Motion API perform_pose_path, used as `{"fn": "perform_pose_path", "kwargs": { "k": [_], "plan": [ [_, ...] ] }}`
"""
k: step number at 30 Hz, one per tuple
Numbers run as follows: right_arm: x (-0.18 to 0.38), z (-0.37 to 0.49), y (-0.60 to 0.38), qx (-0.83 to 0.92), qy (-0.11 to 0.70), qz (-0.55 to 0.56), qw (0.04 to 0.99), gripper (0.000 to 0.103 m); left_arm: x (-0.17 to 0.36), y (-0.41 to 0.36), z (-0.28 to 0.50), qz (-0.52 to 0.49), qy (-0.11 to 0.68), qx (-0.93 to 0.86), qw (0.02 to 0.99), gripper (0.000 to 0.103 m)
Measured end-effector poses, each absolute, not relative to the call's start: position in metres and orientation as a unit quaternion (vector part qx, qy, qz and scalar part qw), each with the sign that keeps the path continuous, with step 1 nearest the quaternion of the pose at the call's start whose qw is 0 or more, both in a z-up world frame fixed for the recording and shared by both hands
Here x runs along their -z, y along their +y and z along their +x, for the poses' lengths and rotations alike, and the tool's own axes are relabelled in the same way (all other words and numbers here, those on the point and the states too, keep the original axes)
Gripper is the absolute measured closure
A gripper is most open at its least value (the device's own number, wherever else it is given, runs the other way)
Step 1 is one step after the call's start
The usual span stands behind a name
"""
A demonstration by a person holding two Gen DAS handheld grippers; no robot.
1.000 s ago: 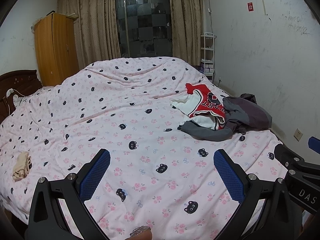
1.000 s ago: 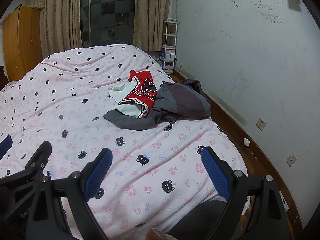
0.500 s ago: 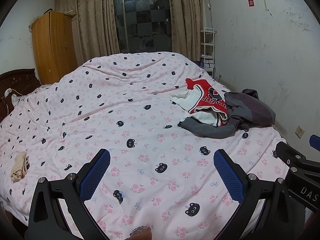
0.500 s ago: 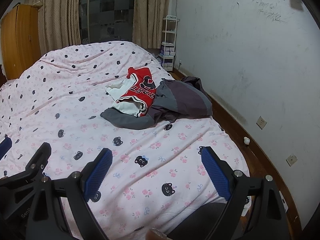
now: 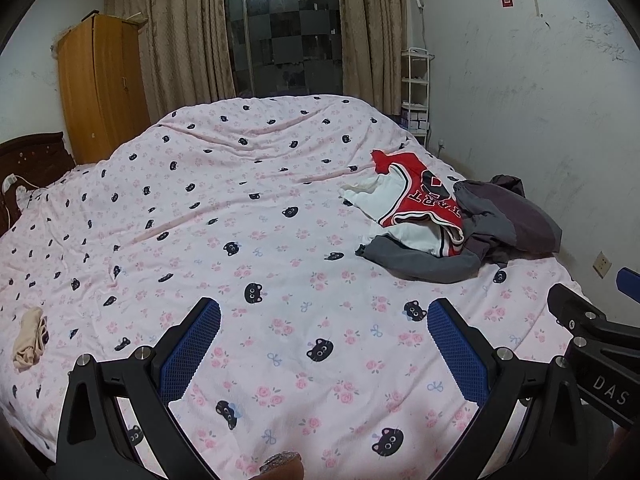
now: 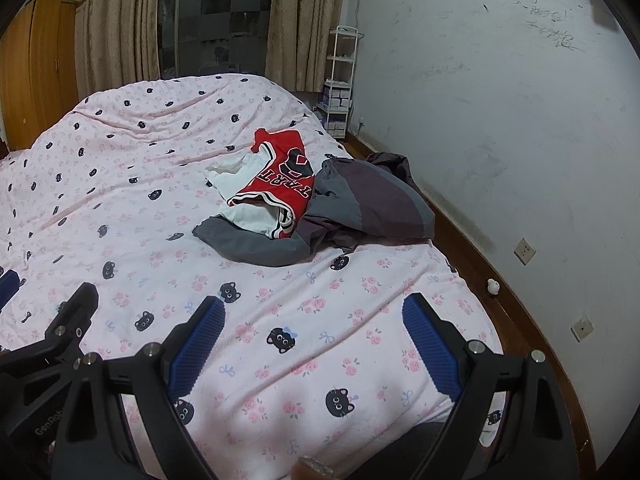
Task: Fold clothes
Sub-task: 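Move both grippers toward the red jersey bundle on the bed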
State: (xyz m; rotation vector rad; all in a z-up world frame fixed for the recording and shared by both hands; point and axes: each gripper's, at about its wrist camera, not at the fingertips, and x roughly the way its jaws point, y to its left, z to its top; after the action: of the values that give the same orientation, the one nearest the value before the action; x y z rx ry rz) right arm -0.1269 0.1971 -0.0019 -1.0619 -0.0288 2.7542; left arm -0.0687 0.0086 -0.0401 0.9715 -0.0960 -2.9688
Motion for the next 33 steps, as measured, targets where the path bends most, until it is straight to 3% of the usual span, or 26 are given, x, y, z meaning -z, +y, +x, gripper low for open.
{"fn": "perform_pose_path", "kwargs": {
  "k": [24, 33],
  "plan": [
    [0.028, -0.226, 0.202, -0.930, -0.041, -0.353, 0.093, 0.011, 0.070, 0.016, -0.147, 0.341, -0.018, 0.940, 0.002, 0.000],
    [0.053, -0.296, 0.205, -0.937, -0.073, -0.338, 0.053, 0.012, 0.082, 0.012, -0.163, 0.351, -0.008, 0.936, 0.006, 0.000]
  ]
}}
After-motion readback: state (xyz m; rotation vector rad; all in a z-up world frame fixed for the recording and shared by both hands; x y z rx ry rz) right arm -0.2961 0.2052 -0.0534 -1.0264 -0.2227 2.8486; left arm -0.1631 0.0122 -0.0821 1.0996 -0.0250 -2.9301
